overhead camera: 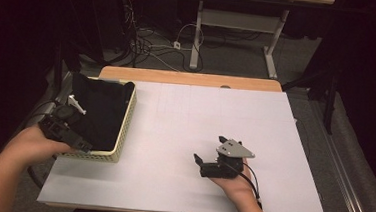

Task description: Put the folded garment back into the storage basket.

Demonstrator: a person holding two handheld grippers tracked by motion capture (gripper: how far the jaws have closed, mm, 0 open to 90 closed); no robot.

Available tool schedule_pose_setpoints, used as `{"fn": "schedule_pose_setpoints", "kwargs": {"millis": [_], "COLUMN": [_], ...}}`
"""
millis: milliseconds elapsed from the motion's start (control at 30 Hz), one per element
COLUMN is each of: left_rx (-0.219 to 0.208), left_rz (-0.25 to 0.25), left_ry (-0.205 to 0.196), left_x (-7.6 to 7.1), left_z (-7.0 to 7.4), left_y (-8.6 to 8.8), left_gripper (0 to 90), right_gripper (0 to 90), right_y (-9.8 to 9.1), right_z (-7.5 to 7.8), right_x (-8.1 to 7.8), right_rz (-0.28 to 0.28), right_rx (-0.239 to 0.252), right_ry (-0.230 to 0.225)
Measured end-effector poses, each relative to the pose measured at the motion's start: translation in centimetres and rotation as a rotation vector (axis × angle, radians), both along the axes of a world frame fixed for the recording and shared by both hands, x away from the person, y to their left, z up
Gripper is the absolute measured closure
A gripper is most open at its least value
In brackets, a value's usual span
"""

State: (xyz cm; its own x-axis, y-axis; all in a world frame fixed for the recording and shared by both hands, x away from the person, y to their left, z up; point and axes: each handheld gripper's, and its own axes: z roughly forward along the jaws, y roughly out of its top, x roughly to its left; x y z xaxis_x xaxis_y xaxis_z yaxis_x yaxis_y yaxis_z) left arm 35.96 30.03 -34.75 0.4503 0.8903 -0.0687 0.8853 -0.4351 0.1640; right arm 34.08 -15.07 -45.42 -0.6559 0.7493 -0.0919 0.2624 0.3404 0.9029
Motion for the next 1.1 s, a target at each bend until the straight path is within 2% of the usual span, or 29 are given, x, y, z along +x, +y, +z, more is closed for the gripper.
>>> {"fn": "schedule_pose_setpoints", "kwargs": {"millis": [100, 233, 333, 400, 467, 567, 633, 800, 1100], "left_rx": [-0.013, -0.020, -0.026, -0.007, 0.005, 0.027, 0.037, 0.066, 0.120], "left_rz": [0.017, 0.025, 0.041, 0.056, 0.071, 0.074, 0.075, 0.101, 0.108], "left_ry": [-0.024, -0.046, -0.068, -0.072, -0.072, -0.071, -0.056, -0.006, 0.072], "left_x": [0.4, 0.8, 1.2, 1.5, 1.7, 2.0, 2.1, 2.5, 3.9], "left_z": [0.7, 1.2, 1.4, 1.4, 1.1, 0.4, -0.2, -1.6, -4.3], "left_y": [0.7, 1.5, 2.3, 2.9, 3.4, 4.0, 4.3, 4.7, 4.4], "left_gripper": [4.9, 20.3, 35.6, 45.7, 54.8, 74.1, 85.9, 88.0, 87.9], "right_gripper": [0.4, 0.4, 0.4, 0.4, 0.4, 0.4, 0.4, 0.4, 0.4], "right_y": [-1.7, -3.2, -3.9, -4.2, -4.5, -4.7, -4.7, -4.8, -4.6], "right_z": [0.0, 0.0, -0.1, -0.2, -0.3, -0.5, -0.5, -0.7, -1.1], "right_x": [-1.1, -2.4, -3.4, -4.0, -4.5, -5.2, -5.5, -5.9, -6.5], "right_rz": [-0.017, -0.026, -0.031, -0.028, -0.029, -0.028, -0.024, -0.013, 0.006], "right_rx": [-0.002, 0.010, 0.012, 0.015, 0.022, 0.037, 0.041, 0.050, 0.037], "right_ry": [-0.009, -0.024, -0.032, -0.039, -0.040, -0.047, -0.049, -0.046, -0.035]}}
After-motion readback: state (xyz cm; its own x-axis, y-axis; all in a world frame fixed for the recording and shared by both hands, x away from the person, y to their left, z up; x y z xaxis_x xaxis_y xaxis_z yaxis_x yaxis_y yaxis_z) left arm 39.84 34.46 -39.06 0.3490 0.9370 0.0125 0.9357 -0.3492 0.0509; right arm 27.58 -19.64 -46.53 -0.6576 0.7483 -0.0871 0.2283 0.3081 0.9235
